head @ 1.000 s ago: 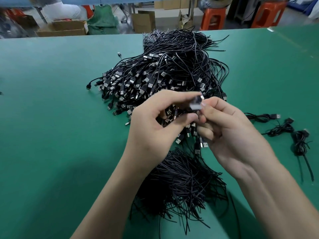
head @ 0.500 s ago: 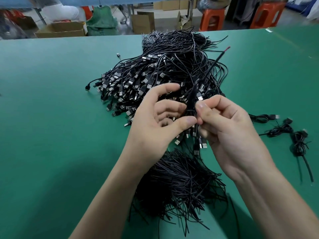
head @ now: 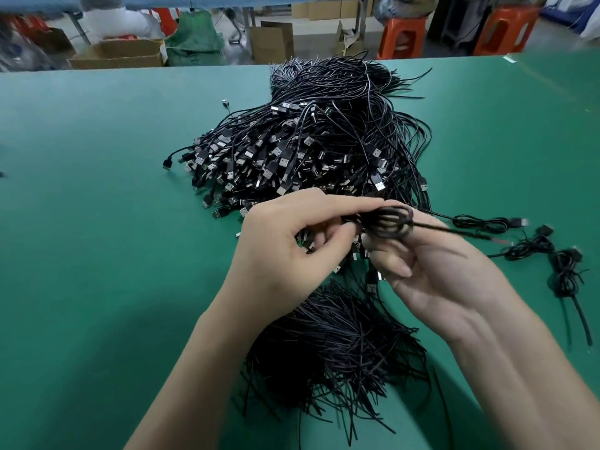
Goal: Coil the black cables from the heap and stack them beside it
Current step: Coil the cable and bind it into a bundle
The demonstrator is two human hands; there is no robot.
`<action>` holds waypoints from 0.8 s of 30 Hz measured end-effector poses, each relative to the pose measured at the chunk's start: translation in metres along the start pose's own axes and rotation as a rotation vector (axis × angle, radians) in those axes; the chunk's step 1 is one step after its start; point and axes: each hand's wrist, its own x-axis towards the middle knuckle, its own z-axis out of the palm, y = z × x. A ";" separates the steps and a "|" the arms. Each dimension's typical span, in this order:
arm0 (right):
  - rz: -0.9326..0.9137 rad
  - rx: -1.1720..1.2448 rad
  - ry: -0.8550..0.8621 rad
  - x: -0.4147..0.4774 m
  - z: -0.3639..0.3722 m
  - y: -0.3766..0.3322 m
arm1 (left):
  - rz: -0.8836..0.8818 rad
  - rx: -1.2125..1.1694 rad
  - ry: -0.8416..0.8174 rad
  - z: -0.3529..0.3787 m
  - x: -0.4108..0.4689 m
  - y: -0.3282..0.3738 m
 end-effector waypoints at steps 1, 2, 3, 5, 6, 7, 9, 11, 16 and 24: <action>-0.022 -0.030 0.002 0.000 -0.001 0.000 | -0.032 -0.044 -0.015 -0.002 0.000 0.001; -0.040 -0.067 0.004 0.000 -0.001 0.000 | -0.080 -0.098 -0.022 -0.003 0.000 0.002; -0.055 -0.100 0.007 0.000 -0.001 0.000 | -0.121 -0.146 -0.020 -0.003 0.000 0.002; -0.073 -0.133 0.007 0.001 -0.001 -0.001 | -0.178 -0.208 -0.001 -0.001 0.000 0.003; -0.079 -0.140 0.010 0.001 -0.001 0.000 | -0.199 -0.234 0.009 0.000 0.000 0.003; -0.084 -0.142 0.019 0.001 -0.001 0.000 | -0.217 -0.257 0.018 0.002 0.000 0.002; -0.080 -0.124 0.042 0.002 -0.002 0.000 | -0.248 -0.284 0.029 0.005 0.000 0.002; -0.043 -0.098 0.043 0.004 -0.003 0.000 | -0.270 -0.279 0.038 0.005 0.001 0.000; 0.081 0.007 0.019 0.006 -0.006 0.002 | -0.035 0.032 0.044 0.001 0.000 -0.005; -0.302 -0.634 0.094 0.001 -0.006 0.005 | -0.343 -0.413 0.117 0.009 0.000 -0.012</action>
